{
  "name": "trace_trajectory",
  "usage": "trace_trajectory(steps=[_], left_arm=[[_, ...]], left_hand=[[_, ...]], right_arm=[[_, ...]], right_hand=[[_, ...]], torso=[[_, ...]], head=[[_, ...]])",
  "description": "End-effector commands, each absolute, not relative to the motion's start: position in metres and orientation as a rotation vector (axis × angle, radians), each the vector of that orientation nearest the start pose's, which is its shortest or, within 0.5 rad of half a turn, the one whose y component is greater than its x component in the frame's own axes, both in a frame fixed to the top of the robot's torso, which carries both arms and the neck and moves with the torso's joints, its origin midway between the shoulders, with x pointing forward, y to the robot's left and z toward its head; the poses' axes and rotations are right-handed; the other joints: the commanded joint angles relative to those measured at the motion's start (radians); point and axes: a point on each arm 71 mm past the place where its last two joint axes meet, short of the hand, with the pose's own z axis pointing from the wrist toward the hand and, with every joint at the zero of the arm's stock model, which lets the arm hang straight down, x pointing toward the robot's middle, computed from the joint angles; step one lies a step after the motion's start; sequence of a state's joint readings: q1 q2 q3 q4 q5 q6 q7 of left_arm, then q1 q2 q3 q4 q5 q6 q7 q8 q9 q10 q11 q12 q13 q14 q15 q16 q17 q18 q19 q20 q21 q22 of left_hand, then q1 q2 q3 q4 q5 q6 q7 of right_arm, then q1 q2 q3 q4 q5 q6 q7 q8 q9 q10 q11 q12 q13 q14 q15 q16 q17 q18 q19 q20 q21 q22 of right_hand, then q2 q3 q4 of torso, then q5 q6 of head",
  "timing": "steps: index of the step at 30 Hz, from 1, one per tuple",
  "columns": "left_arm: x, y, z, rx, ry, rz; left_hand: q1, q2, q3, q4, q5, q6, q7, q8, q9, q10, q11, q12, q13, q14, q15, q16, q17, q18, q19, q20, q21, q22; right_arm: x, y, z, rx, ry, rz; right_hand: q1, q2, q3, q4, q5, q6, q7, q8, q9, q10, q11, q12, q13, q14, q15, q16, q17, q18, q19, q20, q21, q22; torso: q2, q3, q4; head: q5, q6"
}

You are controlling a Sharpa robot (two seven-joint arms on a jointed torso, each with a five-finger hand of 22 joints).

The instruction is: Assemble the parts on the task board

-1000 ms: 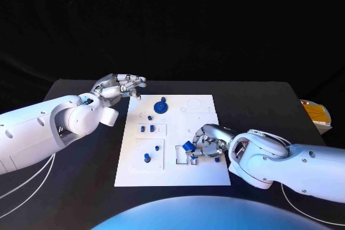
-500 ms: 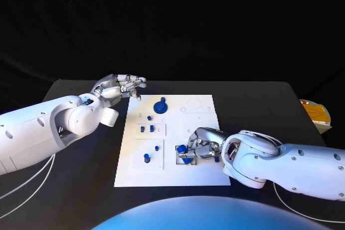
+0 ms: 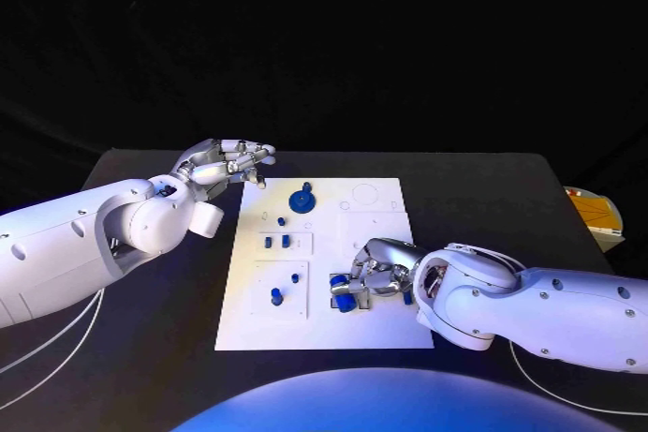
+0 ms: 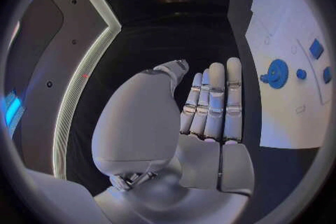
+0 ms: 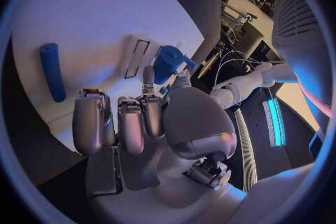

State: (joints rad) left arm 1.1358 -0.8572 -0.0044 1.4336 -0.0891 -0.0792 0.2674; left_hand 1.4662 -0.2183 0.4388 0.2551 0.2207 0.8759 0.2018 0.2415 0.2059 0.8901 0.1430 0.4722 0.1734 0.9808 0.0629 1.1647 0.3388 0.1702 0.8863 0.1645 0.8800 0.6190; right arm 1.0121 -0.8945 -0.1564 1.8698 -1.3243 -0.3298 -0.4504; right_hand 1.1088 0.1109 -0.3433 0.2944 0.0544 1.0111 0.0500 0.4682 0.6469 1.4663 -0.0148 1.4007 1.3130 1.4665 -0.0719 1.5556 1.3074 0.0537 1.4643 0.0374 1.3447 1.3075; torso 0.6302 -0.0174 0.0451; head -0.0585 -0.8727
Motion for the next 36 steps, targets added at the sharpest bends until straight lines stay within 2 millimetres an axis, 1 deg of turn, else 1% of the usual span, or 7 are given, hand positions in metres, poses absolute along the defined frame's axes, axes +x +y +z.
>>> trace_trajectory(steps=[1,6,12,14,19,26,36], left_arm=[[0.491,0.228,-0.208,-1.088,1.636,-1.588],[0.491,0.229,-0.208,-1.089,1.637,-1.586],[0.491,0.23,-0.208,-1.09,1.638,-1.585],[0.491,0.23,-0.208,-1.09,1.638,-1.584],[0.491,0.23,-0.208,-1.091,1.639,-1.583],[0.491,0.231,-0.208,-1.092,1.641,-1.582],[0.491,0.231,-0.209,-1.093,1.643,-1.581]], left_hand=[[0.001,0.002,0.0,-0.001,0.004,-0.004,0.001,0.004,0.001,-0.009,-0.001,0.003,-0.001,-0.002,0.008,-0.003,0.001,0.013,0.004,0.003,-0.006,-0.001],[0.001,0.002,0.0,-0.001,0.004,-0.004,0.001,0.004,0.001,-0.009,-0.001,0.003,-0.001,-0.002,0.008,-0.003,0.001,0.013,0.004,0.003,-0.006,-0.001],[0.001,0.002,0.0,-0.001,0.004,-0.004,0.001,0.004,0.001,-0.009,-0.001,0.003,-0.001,-0.002,0.008,-0.003,0.001,0.013,0.004,0.003,-0.006,-0.001],[0.001,0.002,0.0,-0.001,0.004,-0.004,0.001,0.004,0.001,-0.009,-0.001,0.003,-0.001,-0.002,0.008,-0.003,0.001,0.013,0.004,0.003,-0.006,-0.001],[0.002,0.002,0.001,-0.002,0.005,-0.005,0.001,0.005,0.002,-0.009,-0.001,0.005,-0.001,-0.002,0.008,-0.003,0.001,0.013,0.005,0.003,-0.006,-0.001],[0.002,0.002,0.001,-0.002,0.005,-0.005,0.001,0.005,0.002,-0.009,-0.001,0.005,-0.001,-0.002,0.008,-0.003,0.001,0.013,0.005,0.003,-0.006,-0.001],[0.002,0.002,0.001,-0.002,0.005,-0.005,0.001,0.005,0.002,-0.009,-0.001,0.005,-0.001,-0.002,0.008,-0.003,0.001,0.013,0.005,0.003,-0.006,-0.001]], right_arm=[[0.352,-0.148,-0.278,0.056,2.109,0.658],[0.353,-0.148,-0.278,0.041,2.102,0.649],[0.351,-0.15,-0.275,0.024,2.083,0.652],[0.35,-0.15,-0.275,0.021,2.078,0.656],[0.347,-0.151,-0.271,0.008,2.048,0.678],[0.341,-0.155,-0.265,-0.022,2.03,0.715],[0.34,-0.157,-0.268,-0.07,2.075,0.702]], right_hand=[[-0.03,-0.008,-0.036,0.001,-0.006,-0.005,0.003,-0.006,0.006,0.024,-0.004,-0.006,0.115,0.097,-0.007,0.005,0.227,-0.005,0.021,-0.006,-0.006,0.153],[-0.049,-0.021,-0.052,0.001,-0.006,-0.009,0.004,-0.006,0.012,0.004,-0.004,-0.047,0.084,0.094,-0.007,0.001,0.215,-0.001,0.013,-0.007,-0.027,0.145],[-0.054,-0.021,-0.053,0.001,-0.006,-0.01,0.004,-0.006,0.013,0.005,-0.004,-0.045,0.085,0.095,-0.007,0.002,0.216,-0.001,0.014,-0.007,-0.026,0.145],[-0.047,-0.009,-0.049,-0.001,-0.005,-0.009,0.004,-0.006,0.015,0.008,-0.004,-0.041,0.089,0.095,-0.007,0.002,0.218,-0.002,0.015,-0.006,-0.021,0.148],[-0.03,0.0,-0.048,-0.002,-0.003,-0.006,0.003,-0.004,0.019,0.012,-0.004,-0.035,0.094,0.096,-0.007,0.004,0.224,-0.003,0.018,-0.006,-0.015,0.151],[0.038,0.018,-0.057,-0.005,0.002,0.013,-0.006,0.011,0.036,0.027,-0.012,-0.009,0.116,0.1,-0.013,0.008,0.239,-0.007,0.028,-0.01,0.005,0.163],[0.101,0.028,-0.073,-0.008,0.005,0.007,-0.005,0.009,0.042,0.027,-0.012,-0.01,0.117,0.1,-0.013,0.009,0.24,-0.008,0.028,-0.011,0.004,0.165]], torso=[[-0.001,-0.0011,-0.0008],[-0.002,-0.0002,-0.0006],[-0.001,0.0,-0.0011],[-0.001,0.0001,-0.0012],[-0.001,0.0005,-0.003],[-0.002,0.0,-0.0015],[-0.001,-0.0008,-0.0014]], head=[[0.0,0.0],[0.0,0.0],[0.0,0.0],[0.001,0.0],[0.002,0.0],[0.003,0.0],[0.005,0.0]])
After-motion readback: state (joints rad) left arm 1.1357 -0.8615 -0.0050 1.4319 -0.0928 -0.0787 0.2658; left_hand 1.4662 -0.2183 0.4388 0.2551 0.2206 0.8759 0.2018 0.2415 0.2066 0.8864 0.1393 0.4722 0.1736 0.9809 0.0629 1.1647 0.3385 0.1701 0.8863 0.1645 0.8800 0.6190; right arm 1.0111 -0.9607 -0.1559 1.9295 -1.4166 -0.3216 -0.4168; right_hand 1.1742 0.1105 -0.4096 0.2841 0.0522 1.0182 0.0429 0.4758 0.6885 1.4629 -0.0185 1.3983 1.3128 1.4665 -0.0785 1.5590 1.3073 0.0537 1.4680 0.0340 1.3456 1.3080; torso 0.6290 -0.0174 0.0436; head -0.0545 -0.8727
